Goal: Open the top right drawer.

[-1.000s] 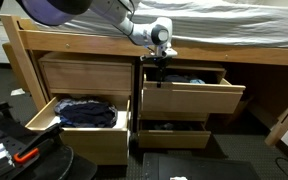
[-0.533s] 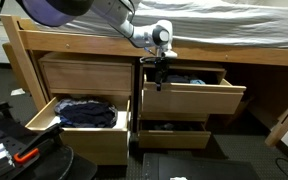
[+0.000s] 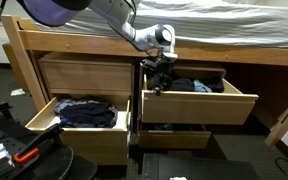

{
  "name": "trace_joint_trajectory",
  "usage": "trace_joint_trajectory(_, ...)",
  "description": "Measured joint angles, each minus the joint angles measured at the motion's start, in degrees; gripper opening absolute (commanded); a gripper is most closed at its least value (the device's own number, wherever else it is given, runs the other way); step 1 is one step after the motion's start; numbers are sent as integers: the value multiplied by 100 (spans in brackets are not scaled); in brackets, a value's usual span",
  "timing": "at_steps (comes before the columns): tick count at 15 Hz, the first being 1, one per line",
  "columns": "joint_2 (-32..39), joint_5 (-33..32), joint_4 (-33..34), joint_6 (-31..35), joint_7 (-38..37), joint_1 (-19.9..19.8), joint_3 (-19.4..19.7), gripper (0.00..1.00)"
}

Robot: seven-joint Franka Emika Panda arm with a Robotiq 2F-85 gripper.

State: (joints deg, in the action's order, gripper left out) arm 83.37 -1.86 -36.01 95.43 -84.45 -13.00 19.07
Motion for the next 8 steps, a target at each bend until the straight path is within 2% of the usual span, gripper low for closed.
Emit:
trace_joint_trajectory(4,-74,-26,-322,-402,-378,30,241,100)
trace_joint_trajectory(8,-231,-4,-647,-239,-842,112,263,100)
